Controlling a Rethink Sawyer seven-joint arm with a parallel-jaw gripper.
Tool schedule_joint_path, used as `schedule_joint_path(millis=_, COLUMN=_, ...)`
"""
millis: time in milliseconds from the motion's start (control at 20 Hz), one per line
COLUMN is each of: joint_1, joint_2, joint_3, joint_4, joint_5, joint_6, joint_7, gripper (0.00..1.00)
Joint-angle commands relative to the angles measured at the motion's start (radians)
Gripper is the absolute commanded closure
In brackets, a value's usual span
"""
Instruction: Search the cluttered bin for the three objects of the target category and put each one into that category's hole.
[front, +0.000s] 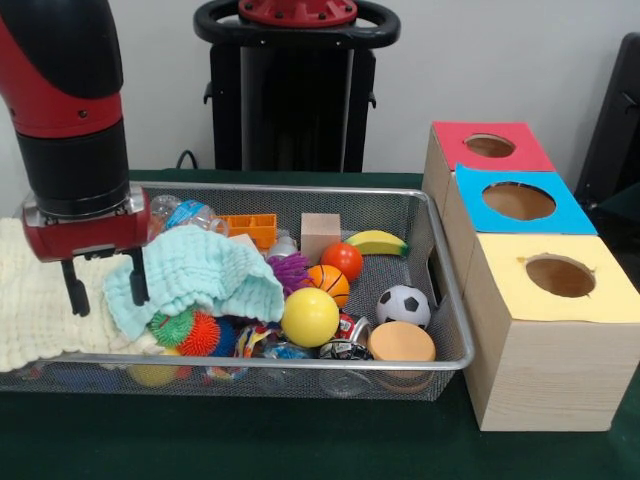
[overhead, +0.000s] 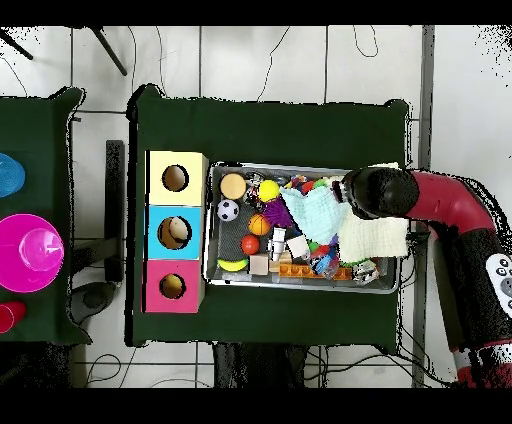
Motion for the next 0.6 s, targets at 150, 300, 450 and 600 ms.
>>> schedule_joint_path(millis=150, joint_1=-0.022, joint_2=0.057, joint_3=0.022, joint_4=-0.048, joint_5=-0.097, joint_6=-0.003, joint_7=-0.261, gripper=0.00)
schedule_joint_path(millis=300, joint_1=-0.026, joint_2=0.068, joint_3=0.014, joint_4=-0.040, joint_5=-0.105, joint_6=-0.012, joint_7=-0.261, gripper=0.00)
schedule_joint_path(millis=450, joint_1=-0.045, joint_2=0.096, joint_3=0.015, joint_4=-0.016, joint_5=-0.113, joint_6=-0.050, joint_7=-0.263, gripper=0.00)
schedule_joint_path(millis=600, joint_1=-0.054, joint_2=0.094, joint_3=0.017, joint_4=0.015, joint_5=-0.114, joint_6=-0.060, joint_7=-0.253, gripper=0.00)
